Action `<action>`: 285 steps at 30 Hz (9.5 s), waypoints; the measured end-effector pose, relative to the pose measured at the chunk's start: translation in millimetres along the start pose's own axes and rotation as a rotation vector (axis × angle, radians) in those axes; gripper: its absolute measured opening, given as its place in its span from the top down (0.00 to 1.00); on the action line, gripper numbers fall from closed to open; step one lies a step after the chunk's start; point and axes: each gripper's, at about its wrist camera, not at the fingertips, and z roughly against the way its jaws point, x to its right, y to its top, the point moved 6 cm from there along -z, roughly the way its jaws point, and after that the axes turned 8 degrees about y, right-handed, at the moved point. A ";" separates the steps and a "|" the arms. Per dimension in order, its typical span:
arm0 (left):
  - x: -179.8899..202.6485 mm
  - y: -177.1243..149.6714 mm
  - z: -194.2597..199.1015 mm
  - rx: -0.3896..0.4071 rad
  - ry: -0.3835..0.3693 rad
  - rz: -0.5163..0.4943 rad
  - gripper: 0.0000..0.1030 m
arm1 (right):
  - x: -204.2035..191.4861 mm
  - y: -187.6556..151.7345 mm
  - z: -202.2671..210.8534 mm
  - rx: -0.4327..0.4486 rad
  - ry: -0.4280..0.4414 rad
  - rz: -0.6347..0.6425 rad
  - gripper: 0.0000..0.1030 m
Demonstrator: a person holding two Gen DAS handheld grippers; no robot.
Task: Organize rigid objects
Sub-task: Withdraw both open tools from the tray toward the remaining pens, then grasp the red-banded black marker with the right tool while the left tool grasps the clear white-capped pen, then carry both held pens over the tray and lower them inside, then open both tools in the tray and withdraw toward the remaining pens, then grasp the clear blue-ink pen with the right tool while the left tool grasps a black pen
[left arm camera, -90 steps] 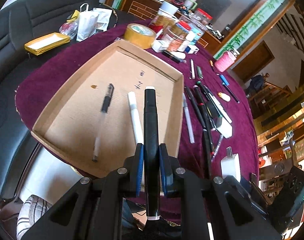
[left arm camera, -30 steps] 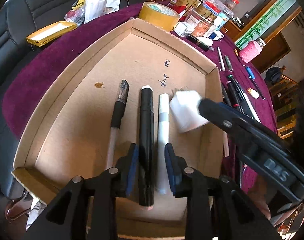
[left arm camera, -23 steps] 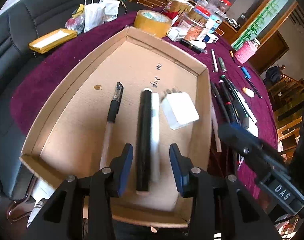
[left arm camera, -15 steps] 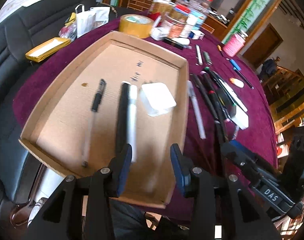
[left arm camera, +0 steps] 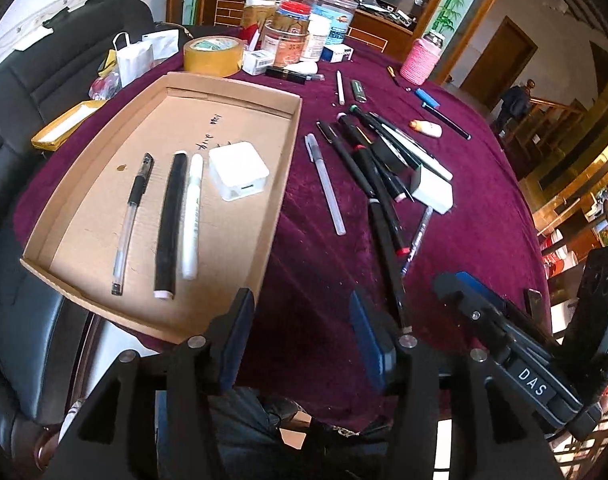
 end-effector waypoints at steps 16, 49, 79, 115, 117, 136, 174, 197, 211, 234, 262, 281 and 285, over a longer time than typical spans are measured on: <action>9.1 3.0 -16.2 -0.026 0.013 -0.031 0.52 | 0.0 -5.0 2.4 -0.016 -0.080 0.088 0.50; 42.6 72.7 -87.4 -0.103 -0.024 -0.026 0.62 | 54.9 56.6 -92.7 -0.185 0.003 0.021 0.76; 52.6 57.8 -113.2 -0.148 0.016 -0.093 0.92 | 61.8 57.4 -104.2 -0.171 -0.021 0.038 0.84; 45.3 7.9 -45.9 -0.082 -0.145 -0.051 0.92 | 39.2 -6.8 -14.0 -0.122 -0.178 0.032 0.85; 36.3 11.5 -33.7 -0.063 -0.167 -0.022 0.92 | 30.6 -5.3 -9.3 -0.106 -0.159 0.032 0.85; -89.2 27.0 7.5 -0.023 -0.197 0.212 0.92 | -78.6 -3.4 -44.5 -0.159 0.033 0.169 0.85; -188.4 47.0 -54.6 -0.083 -0.074 0.241 0.92 | -156.7 15.9 -202.1 -0.374 -0.033 0.004 0.84; -188.8 52.7 -68.9 -0.107 -0.079 0.234 0.90 | -157.7 -1.4 -211.2 -0.341 -0.071 0.201 0.83; -164.3 47.9 -27.7 0.003 -0.056 0.260 0.48 | -154.0 -2.3 -140.3 -0.221 0.137 0.257 0.69; 26.7 9.1 -23.3 -0.036 -0.087 -0.052 0.39 | 30.1 -10.3 -2.2 -0.026 0.029 -0.084 0.60; 15.8 14.9 -38.7 -0.050 -0.103 -0.034 0.39 | 81.8 30.1 -60.5 -0.147 -0.377 -0.049 0.86; 90.8 18.1 -82.6 -0.177 -0.144 -0.138 0.49 | 86.8 7.4 -31.2 -0.106 -0.233 -0.018 0.91; 101.5 21.1 -91.8 -0.192 -0.124 -0.146 0.58 | 86.1 7.1 -30.8 -0.102 -0.226 -0.024 0.91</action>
